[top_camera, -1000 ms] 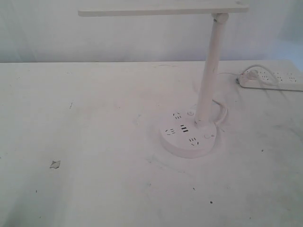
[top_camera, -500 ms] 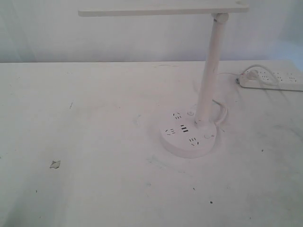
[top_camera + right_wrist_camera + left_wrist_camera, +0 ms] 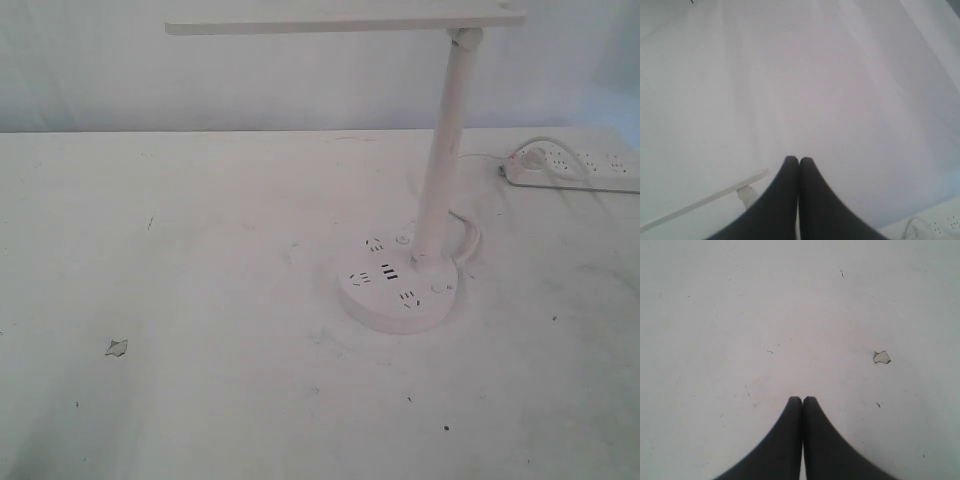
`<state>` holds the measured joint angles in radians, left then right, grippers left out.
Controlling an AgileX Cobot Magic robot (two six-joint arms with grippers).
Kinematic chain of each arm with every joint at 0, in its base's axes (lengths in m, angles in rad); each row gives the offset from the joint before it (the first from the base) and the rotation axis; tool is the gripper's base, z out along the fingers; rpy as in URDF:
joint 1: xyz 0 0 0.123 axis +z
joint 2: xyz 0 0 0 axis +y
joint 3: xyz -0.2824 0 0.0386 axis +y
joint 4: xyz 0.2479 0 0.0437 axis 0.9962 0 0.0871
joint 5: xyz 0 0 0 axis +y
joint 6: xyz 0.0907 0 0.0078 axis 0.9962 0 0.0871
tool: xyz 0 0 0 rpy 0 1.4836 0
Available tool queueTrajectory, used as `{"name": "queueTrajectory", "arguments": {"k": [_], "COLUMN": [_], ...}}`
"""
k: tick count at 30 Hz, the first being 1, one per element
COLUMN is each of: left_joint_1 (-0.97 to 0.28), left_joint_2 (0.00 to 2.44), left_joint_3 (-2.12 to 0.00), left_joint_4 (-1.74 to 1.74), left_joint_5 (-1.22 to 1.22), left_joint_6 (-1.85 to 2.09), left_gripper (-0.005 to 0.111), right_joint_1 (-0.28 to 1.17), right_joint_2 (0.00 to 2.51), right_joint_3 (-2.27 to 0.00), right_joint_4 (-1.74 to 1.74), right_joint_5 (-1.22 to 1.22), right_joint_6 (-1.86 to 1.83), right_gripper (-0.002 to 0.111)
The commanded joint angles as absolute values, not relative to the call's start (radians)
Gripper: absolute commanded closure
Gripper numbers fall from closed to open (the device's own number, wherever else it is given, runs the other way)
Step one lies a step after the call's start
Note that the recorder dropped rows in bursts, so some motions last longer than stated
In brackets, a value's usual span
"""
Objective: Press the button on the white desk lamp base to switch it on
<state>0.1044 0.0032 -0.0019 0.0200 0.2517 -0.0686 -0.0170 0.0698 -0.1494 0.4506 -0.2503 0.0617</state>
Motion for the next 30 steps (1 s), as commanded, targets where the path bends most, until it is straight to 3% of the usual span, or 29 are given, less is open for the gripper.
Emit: {"name": "queueTrajectory", "arguments": {"k": [1,12,24,30], "left_joint_1": [0.096,0.096,0.096,0.096], "left_joint_2": [0.000,0.000,0.000,0.000], "left_joint_3": [0.000,0.000,0.000,0.000], "left_joint_4": [0.020,0.020,0.020,0.020], "left_joint_5": [0.253,0.253,0.253,0.253], "left_joint_6": [-0.070,-0.070,-0.070,-0.070], "left_gripper": [0.107,0.107,0.107,0.107], "right_joint_1": [-0.021,-0.021,-0.021,-0.021], "right_joint_2": [0.182,0.583,0.648,0.795], "right_joint_3": [-0.269,-0.580,-0.598,-0.716], "right_joint_4": [0.451,0.406,0.440,0.408], "right_joint_5": [-0.157,0.392,0.259,0.356], "right_joint_6": [0.050,-0.018,-0.026,-0.095], "right_gripper": [0.108,0.108,0.108,0.108]}}
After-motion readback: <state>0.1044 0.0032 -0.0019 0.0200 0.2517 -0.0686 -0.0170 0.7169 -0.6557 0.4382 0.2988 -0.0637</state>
